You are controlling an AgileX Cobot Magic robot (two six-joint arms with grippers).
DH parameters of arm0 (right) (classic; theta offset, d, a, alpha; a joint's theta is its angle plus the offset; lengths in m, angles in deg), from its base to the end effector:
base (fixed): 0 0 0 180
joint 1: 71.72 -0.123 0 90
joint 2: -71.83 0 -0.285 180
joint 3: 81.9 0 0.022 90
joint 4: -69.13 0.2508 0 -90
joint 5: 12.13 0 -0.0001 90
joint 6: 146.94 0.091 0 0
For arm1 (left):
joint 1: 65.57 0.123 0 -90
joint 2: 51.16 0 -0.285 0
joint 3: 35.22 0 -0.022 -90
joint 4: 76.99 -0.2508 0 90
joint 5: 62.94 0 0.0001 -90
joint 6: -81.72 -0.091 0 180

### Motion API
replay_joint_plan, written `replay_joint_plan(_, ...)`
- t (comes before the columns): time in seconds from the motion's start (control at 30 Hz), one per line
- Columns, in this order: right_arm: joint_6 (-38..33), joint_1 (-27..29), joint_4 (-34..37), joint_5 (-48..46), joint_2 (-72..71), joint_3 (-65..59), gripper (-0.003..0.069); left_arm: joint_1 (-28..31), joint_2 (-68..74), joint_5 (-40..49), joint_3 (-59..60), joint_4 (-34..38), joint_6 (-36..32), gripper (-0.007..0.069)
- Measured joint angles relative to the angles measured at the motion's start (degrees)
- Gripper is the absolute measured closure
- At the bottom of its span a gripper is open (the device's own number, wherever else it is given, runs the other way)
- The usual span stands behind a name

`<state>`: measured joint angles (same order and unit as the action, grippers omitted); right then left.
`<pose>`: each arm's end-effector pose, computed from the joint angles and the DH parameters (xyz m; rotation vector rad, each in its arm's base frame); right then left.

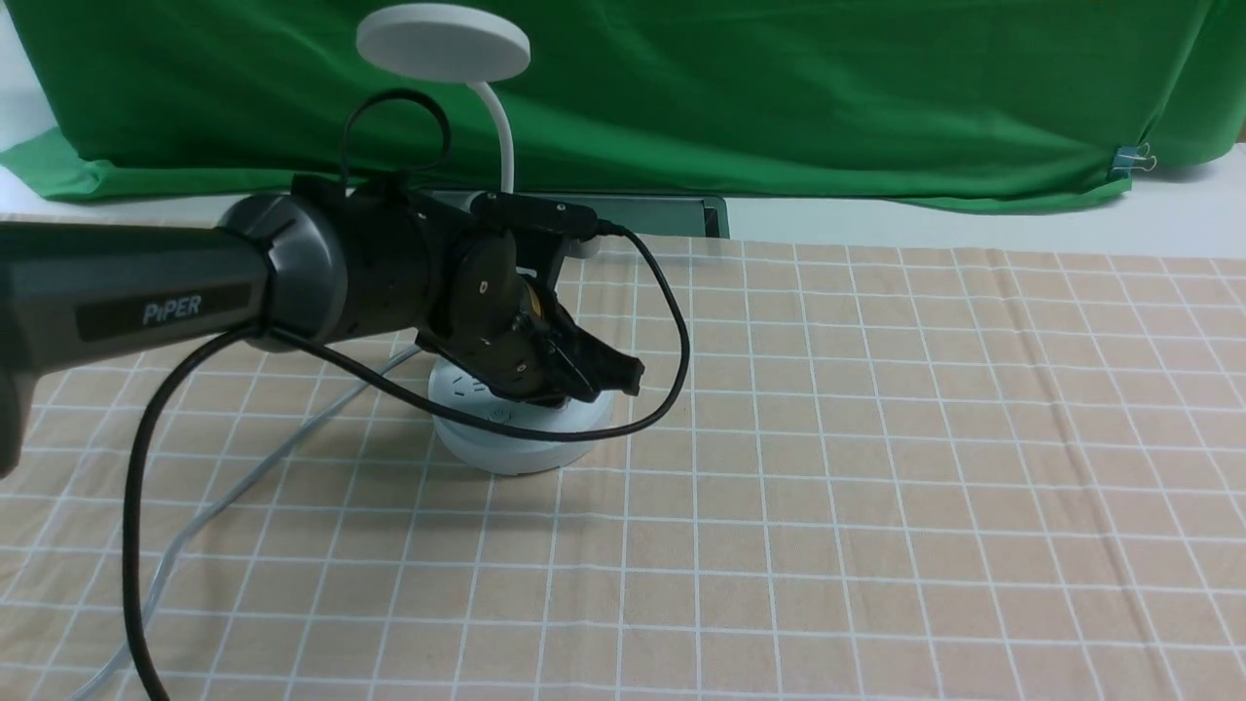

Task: Turn on the table lamp on the light coffee tablecloth with your hand.
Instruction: 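Press the power button on the lamp base to turn the lamp on with the left gripper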

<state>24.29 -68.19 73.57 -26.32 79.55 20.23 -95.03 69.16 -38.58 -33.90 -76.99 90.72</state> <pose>0.0556 -0.0017 0.1870 -0.0281 1.7413 -0.0859 0.3655 -0.2064 0.1807 0.4563 2.5284 -0.2587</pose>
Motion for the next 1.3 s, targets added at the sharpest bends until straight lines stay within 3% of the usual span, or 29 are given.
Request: replay_joint_plan(1.3, 0.0, 0.0, 0.0, 0.0, 0.0, 0.0, 0.0419, 0.0, 1.3, 1.0, -1.2, 0.7, 0.1, 0.0624)
